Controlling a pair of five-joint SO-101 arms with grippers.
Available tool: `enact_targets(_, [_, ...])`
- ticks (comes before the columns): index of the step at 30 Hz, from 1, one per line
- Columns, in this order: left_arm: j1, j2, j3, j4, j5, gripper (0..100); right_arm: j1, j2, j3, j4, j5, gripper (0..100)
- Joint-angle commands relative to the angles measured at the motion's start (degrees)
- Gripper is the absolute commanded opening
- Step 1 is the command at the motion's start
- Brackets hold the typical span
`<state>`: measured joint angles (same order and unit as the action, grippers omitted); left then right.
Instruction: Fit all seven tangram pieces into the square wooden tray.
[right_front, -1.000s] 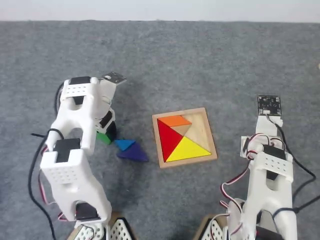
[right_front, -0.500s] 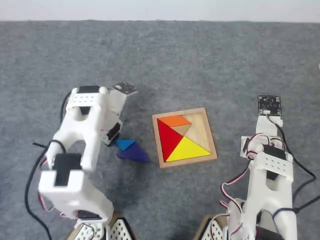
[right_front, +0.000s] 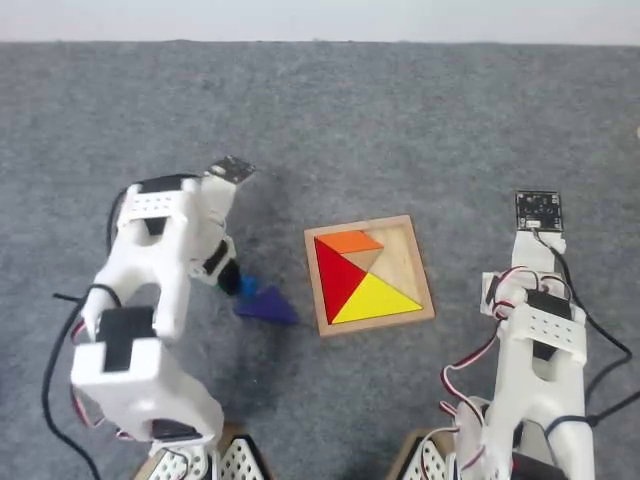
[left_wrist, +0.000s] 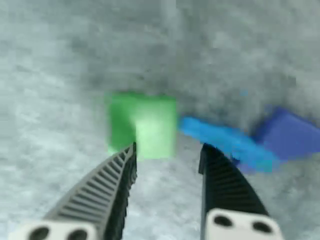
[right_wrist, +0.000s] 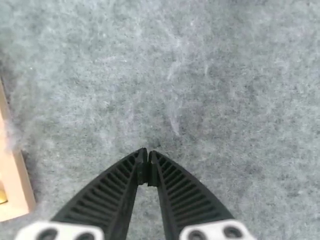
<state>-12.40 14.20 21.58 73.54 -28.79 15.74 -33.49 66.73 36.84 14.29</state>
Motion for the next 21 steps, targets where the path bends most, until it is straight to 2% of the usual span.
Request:
enact_targets(1, [-2.1,6.8,-7.2,-0.9,0.3,21,-0.1,-0.5,-1.8,-0.8,-0.4,1.0])
enact_targets(9, [-2.6,12.0,-12.2,1.4,-1.3,20,-0.1,-0.5,-1.8,-1.1,-0.4,1.0])
enact_targets(21, [-0.7,7.6,-6.8,2.4,-2.8,3,-0.1,-0.5,-1.8,-1.1,-0.4,1.0])
